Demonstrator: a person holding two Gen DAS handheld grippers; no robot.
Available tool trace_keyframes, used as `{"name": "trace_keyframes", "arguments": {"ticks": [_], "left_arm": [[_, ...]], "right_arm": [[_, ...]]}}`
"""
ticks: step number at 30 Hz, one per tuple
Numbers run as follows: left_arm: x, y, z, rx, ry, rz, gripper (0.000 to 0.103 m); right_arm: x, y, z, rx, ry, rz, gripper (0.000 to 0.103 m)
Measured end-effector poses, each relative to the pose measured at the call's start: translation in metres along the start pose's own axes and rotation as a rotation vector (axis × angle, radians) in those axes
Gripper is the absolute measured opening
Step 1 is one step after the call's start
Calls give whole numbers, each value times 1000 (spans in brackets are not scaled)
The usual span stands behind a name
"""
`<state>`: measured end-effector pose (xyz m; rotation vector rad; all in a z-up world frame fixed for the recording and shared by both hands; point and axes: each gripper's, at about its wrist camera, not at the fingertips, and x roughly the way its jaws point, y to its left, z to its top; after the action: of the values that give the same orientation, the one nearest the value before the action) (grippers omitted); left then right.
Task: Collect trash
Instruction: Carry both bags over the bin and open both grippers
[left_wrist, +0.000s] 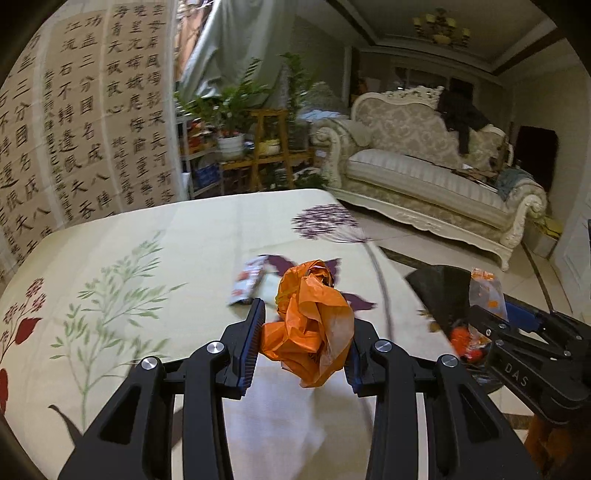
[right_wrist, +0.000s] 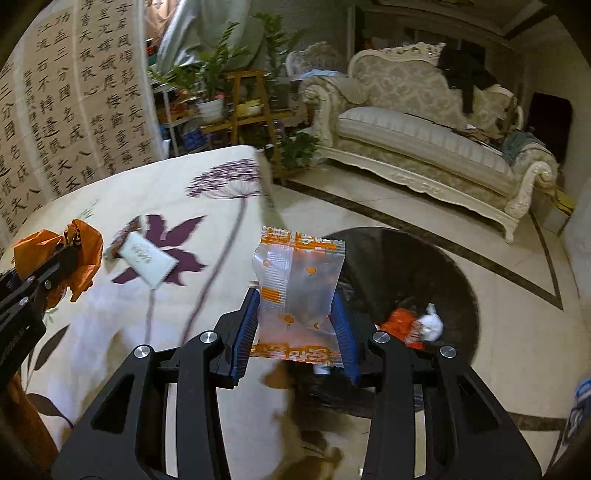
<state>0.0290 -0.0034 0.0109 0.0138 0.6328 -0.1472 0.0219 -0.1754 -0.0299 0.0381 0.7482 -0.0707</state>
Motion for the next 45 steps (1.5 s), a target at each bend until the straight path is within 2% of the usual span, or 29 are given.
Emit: {"name": "trace_keyframes", "arguments": {"ticks": [11,25,35,37,40,41,42,45], "left_arm": [[24,-72,8,100,4,-113,39],[77,-132,17,196,79,-140,40],[96,-152,18,230,107,-135,40],[96,-152,18,230,107,-131,44],[98,-149,19,220,117,-126,48],[99,-147,19,211,119,-123,55],[100,-146,20,204,118,-122,61],[98,-145,21,199,113,-116,65]], "right_arm": [[5,-62,2,98,-25,-90,39],[38,-106,5,161,4,-115,39],[58,-123,6,186,31,-122,39],[59,-126,5,191,32,-122,41],[60,-129,6,200,25,-131,50],[60,-130,6,200,24,-134,52],[60,-130,6,202,26,-135,52],[60,-131,6,210,28,-143,53]]}}
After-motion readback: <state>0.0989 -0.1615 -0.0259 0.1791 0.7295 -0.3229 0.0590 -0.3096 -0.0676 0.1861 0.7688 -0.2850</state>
